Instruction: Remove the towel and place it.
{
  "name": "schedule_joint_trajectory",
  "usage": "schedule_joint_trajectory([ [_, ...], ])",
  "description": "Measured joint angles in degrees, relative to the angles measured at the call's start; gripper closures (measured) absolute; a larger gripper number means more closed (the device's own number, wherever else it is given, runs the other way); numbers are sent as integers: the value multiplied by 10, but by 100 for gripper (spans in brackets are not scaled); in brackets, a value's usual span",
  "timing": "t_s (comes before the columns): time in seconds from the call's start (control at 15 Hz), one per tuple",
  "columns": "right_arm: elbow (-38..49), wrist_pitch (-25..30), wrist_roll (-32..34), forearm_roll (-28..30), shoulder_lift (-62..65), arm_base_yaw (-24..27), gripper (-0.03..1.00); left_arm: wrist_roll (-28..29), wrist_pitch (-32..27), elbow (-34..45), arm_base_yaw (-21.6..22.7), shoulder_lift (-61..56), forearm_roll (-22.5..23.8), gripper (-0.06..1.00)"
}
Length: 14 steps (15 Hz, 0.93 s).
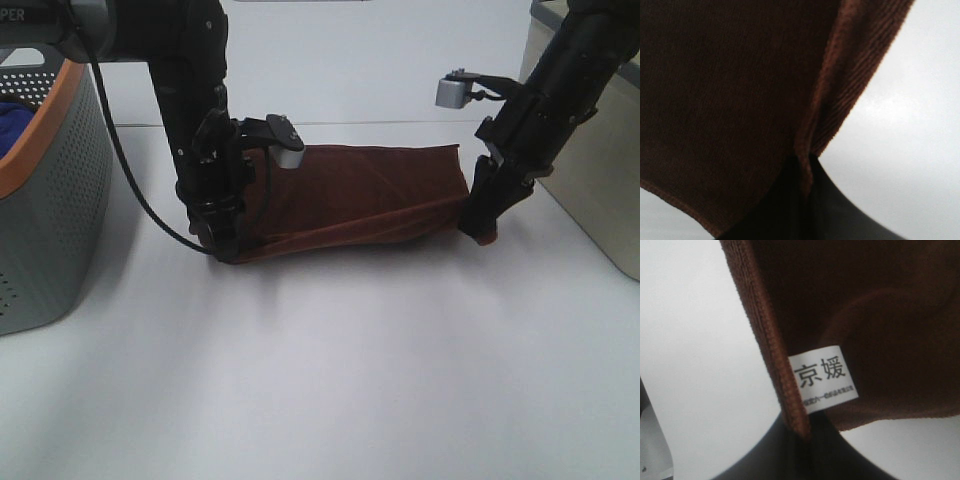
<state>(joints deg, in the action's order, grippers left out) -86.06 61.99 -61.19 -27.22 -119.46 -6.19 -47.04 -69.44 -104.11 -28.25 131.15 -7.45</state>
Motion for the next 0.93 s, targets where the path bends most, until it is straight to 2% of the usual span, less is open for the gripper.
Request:
schedule_joint_trajectory([
  [0.33,84,-1,2,4,0,-1,97,-2,0,19,-1,0,-27,94],
  [0.67,93,-1,18,2,0,-1,97,-15,0,66,-1,0,-41,94],
  [0.73,93,-1,36,2,0,-1,97,-17,0,67,-1,-1,-41,90],
  [0.8,93,-1,59,2,0,-1,94,-17,0,68,-1,-1,-41,86],
  [0.87,93,-1,88,3,0,-1,85,-17,0,69,-1,-1,-40,78],
  [0.93,93,-1,131,3,0,-1,70,-17,0,69,-1,-1,-40,68],
])
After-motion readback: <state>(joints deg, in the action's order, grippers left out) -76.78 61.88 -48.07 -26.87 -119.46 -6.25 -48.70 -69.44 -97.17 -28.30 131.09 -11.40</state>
